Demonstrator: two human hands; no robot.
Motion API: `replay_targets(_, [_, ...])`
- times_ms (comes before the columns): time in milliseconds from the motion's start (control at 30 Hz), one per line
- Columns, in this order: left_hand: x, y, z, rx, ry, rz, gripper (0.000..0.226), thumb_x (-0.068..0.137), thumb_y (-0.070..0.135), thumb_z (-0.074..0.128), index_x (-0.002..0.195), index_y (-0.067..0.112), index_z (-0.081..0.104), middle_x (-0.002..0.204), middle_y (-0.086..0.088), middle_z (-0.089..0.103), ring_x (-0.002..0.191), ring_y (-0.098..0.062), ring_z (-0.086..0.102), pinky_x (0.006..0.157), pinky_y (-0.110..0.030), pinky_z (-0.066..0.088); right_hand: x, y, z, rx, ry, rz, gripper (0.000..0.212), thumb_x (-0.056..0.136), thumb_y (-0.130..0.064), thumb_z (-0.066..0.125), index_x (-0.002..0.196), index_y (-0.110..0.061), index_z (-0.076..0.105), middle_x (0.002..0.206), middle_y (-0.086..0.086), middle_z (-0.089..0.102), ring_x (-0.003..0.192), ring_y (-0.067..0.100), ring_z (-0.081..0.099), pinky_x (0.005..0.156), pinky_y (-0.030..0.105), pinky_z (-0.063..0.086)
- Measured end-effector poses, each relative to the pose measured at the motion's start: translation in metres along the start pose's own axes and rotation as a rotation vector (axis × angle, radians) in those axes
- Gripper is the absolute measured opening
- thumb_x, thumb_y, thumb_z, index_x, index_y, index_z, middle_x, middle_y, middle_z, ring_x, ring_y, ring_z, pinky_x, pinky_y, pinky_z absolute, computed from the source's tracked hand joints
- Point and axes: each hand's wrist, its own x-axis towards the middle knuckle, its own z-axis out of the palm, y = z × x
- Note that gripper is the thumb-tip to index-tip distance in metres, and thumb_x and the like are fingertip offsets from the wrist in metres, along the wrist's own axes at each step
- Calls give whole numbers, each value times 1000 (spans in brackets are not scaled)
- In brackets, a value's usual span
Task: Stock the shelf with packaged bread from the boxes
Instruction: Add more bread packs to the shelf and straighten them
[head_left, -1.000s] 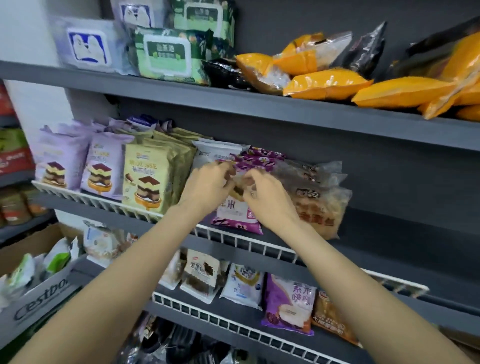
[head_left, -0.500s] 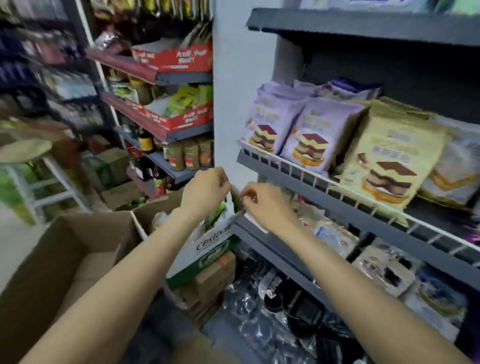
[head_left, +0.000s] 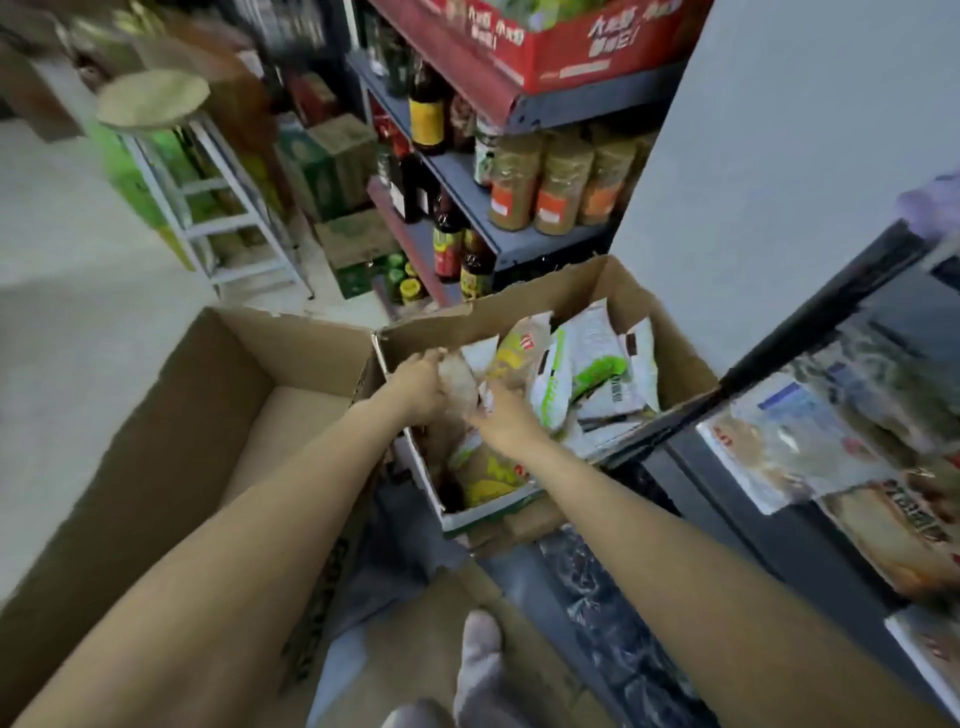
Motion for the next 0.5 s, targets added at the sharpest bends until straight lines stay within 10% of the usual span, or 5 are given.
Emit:
replay_targets(133, [25, -22, 5, -220, -26, -79, 58, 88, 8, 54, 142, 10, 35, 136, -14, 52, 124, -31, 51, 99, -30, 41, 73, 12, 39, 62, 83, -18, 81, 68, -59, 56, 142, -38, 30, 135, 5, 51, 119, 33, 53, 94, 42, 48])
replay_targets(267, [34, -36, 3, -423, -4, -127, 50, 85, -9, 45, 134, 5, 46, 126, -16, 59, 118, -31, 56, 104, -36, 43, 81, -3, 37, 175, 155, 15, 20, 91, -17, 54, 107, -13, 66, 100, 12, 63, 91, 24, 55, 69, 26, 42])
replay_targets(367, [24, -36, -7, -464, 44, -103, 45, 90, -6, 45, 132, 6, 50, 128, -8, 59, 118, -23, 56, 103, -23, 38, 73, -2, 23, 300, 251, -33, 21, 94, -9, 51, 95, 1, 69, 92, 15, 65, 82, 18, 49, 56, 7, 34])
replay_targets(500, [2, -28, -29, -626, 145, -37, 47, 93, 12, 54, 139, 10, 42, 132, -4, 52, 123, -19, 50, 103, -24, 37, 31, -13, -20, 497, 285, -162, 16, 96, -12, 48, 94, -9, 64, 80, -6, 55, 79, 10, 52, 67, 19, 39])
